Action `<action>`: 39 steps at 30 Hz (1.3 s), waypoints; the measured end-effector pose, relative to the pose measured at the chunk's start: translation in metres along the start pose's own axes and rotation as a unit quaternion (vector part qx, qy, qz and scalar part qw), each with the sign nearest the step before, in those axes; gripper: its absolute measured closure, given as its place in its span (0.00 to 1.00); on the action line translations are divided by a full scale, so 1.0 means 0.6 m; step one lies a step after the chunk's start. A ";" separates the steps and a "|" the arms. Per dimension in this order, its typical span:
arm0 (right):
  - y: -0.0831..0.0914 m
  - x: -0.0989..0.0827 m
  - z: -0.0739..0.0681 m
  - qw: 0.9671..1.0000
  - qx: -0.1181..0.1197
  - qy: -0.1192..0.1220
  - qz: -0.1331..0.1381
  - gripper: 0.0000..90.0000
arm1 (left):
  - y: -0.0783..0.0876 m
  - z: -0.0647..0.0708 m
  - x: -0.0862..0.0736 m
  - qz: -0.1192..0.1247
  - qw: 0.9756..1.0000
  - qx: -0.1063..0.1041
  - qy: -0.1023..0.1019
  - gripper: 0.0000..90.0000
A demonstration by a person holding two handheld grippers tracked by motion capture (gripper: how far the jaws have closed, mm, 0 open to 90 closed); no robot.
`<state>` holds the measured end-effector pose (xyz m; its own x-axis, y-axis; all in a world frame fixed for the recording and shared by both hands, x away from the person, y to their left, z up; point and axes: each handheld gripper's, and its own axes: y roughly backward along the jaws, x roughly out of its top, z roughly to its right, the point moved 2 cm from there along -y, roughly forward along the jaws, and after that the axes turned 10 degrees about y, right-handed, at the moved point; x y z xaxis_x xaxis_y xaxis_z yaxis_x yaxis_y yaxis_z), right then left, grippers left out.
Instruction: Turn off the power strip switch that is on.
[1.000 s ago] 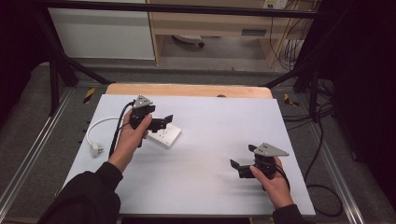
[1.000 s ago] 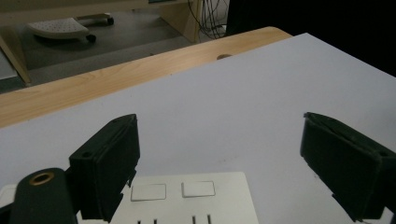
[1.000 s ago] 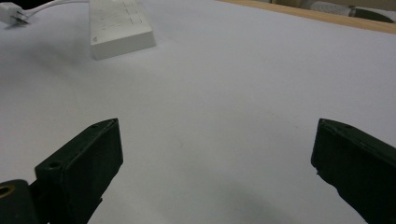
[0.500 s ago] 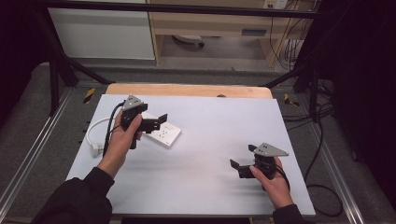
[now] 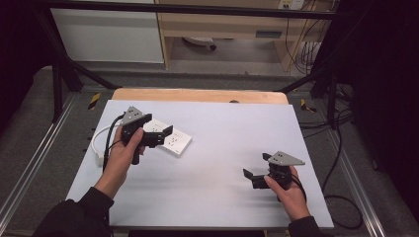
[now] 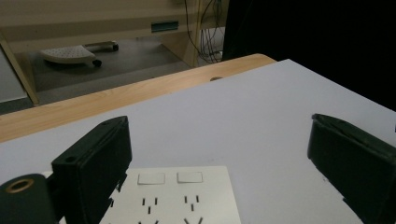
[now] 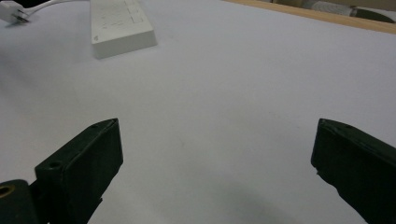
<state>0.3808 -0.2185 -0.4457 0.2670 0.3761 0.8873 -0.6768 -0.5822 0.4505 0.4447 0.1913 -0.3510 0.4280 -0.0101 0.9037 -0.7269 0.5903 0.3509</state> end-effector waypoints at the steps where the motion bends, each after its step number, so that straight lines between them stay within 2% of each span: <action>1: 0.000 0.000 0.000 1.000 0.001 0.000 0.000 0.03 | 0.002 0.001 -0.001 0.001 1.000 0.000 -0.001 0.07; 5: 0.000 0.000 -0.001 1.000 0.001 0.001 -0.001 0.03 | 0.009 0.001 -0.008 0.001 1.000 0.002 -0.003 0.07; 15: -0.001 0.000 -0.001 1.000 0.002 0.002 -0.002 0.03 | 0.026 -0.011 -0.033 -0.008 1.000 0.002 0.013 0.06; 20: -0.001 0.000 -0.001 1.000 0.001 0.001 -0.002 0.03 | 0.036 -0.010 -0.043 -0.012 1.000 0.004 0.019 0.06; 23: -0.001 0.000 -0.001 1.000 0.001 0.001 -0.002 0.03 | 0.045 -0.008 -0.046 -0.007 1.000 0.003 0.024 0.06; 31: -0.001 0.000 -0.001 1.000 0.002 0.001 -0.002 0.03 | 0.068 -0.001 -0.051 -0.004 1.000 0.003 0.021 0.06; 39: -0.001 0.000 -0.002 1.000 0.002 0.002 -0.003 0.03 | 0.084 -0.003 -0.062 -0.006 1.000 0.007 0.019 0.06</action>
<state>0.3804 -0.2175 -0.4459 0.2686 0.3817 0.8844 -0.6729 -0.5826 0.4558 0.3930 0.2228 -0.3677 0.4571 0.0143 0.8893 -0.7290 0.5789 0.3654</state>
